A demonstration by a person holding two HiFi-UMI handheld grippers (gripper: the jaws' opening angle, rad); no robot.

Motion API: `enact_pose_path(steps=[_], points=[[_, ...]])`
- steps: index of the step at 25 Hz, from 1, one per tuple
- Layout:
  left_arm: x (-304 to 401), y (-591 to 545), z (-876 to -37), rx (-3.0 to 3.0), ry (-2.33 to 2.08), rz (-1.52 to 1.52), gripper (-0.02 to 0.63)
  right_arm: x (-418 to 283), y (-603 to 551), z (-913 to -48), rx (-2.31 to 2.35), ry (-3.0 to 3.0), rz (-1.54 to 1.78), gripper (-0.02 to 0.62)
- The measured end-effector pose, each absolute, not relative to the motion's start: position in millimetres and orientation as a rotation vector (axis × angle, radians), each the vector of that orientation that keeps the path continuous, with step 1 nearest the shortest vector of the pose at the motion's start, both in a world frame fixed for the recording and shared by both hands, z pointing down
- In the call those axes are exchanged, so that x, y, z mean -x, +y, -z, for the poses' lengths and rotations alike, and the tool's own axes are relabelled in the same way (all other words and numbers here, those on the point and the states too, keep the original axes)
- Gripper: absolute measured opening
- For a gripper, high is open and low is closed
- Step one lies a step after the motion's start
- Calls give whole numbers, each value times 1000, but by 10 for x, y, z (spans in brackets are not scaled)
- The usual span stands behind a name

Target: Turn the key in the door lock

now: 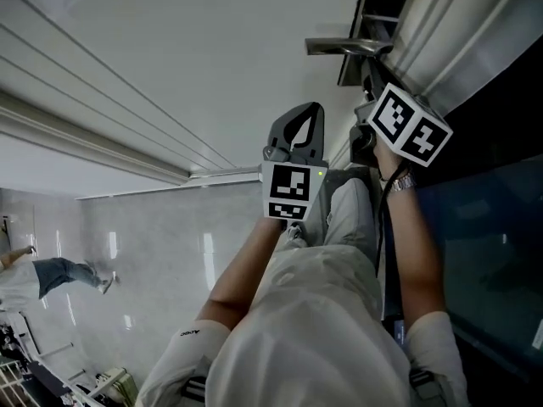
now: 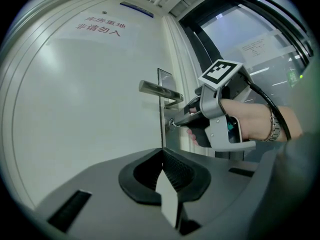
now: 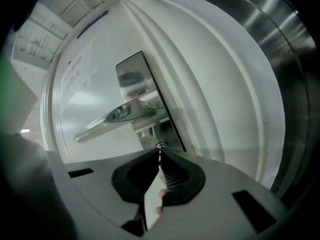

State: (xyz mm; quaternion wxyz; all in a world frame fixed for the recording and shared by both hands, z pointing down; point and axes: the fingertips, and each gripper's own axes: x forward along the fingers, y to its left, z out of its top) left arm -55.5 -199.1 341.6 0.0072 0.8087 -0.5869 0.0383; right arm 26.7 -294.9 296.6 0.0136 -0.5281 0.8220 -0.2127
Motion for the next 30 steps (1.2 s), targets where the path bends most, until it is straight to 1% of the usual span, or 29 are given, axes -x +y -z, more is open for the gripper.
enact_pose_path(steps=[7, 16, 24, 27, 28, 30], points=[[555, -1979, -3404, -2527, -1837, -122, 8, -349, -2957, -2982, 1448, 2288, 1025, 12], [509, -1970, -3400, -2526, -1830, -124, 8, -404, -2952, -2967, 1279, 2101, 1208, 12], [568, -1962, -3413, -2524, -1807, -96, 8, -369, -2930, -3044, 998, 1802, 1470, 12], [582, -1977, -3406, -2524, -1799, -82, 8, -351, -2948, -3072, 927, 1747, 1517, 12], [584, -1979, -3408, -2522, -1794, -75, 9, -343, -2946, -3071, 936, 1770, 1510, 15], [583, -1991, -3423, -2517, -1785, -66, 8, -348, -2956, -3092, 985, 1853, 1472, 60]])
